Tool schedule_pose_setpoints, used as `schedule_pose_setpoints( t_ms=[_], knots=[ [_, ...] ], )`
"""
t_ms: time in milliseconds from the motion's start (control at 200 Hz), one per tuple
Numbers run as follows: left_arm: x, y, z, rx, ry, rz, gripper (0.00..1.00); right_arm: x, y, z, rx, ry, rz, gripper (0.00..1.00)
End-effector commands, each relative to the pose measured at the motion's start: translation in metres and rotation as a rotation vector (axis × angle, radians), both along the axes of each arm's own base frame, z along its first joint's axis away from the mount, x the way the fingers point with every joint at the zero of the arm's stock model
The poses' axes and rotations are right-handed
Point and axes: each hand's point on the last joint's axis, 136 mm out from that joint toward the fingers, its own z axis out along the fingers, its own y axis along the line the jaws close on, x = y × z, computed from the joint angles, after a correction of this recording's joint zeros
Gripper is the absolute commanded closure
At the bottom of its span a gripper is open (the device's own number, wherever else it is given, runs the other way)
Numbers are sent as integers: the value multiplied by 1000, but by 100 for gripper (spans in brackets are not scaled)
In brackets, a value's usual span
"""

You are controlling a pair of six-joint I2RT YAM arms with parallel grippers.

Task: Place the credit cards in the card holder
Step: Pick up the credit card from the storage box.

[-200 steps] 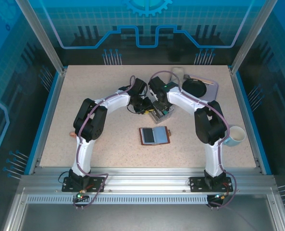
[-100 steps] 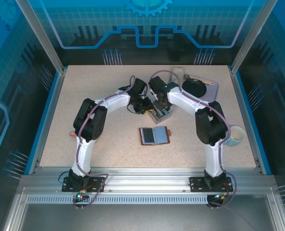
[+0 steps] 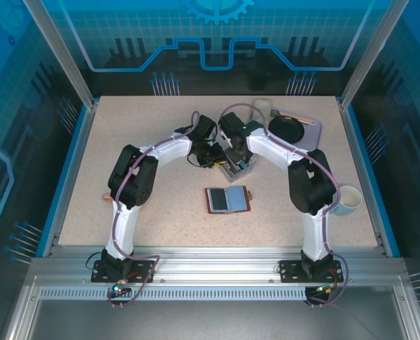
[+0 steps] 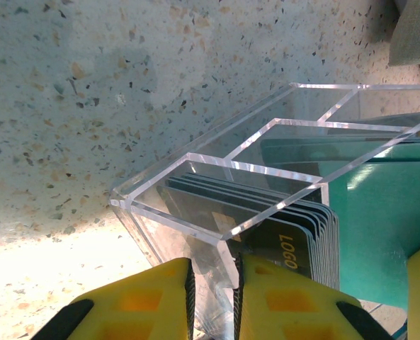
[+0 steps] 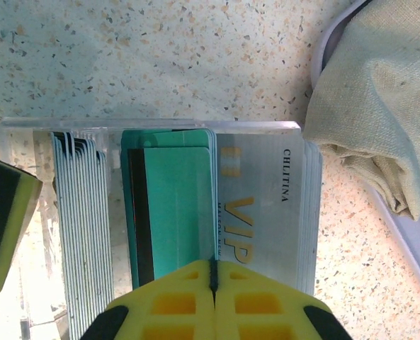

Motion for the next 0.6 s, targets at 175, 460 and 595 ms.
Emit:
schedule_pose_setpoints(
  t_ms=[175,460,595],
  knots=[
    [-18,18,-30,82,98,-3,79,-9,-4,27,102,-2,-28,96],
    [-18,17,-30,79,98,-5,79,-16,-2,29,243,65,-61,97],
    [-18,17,-28,75,95,-5,79,-16,2,31,322,93,-80,98]
  ],
)
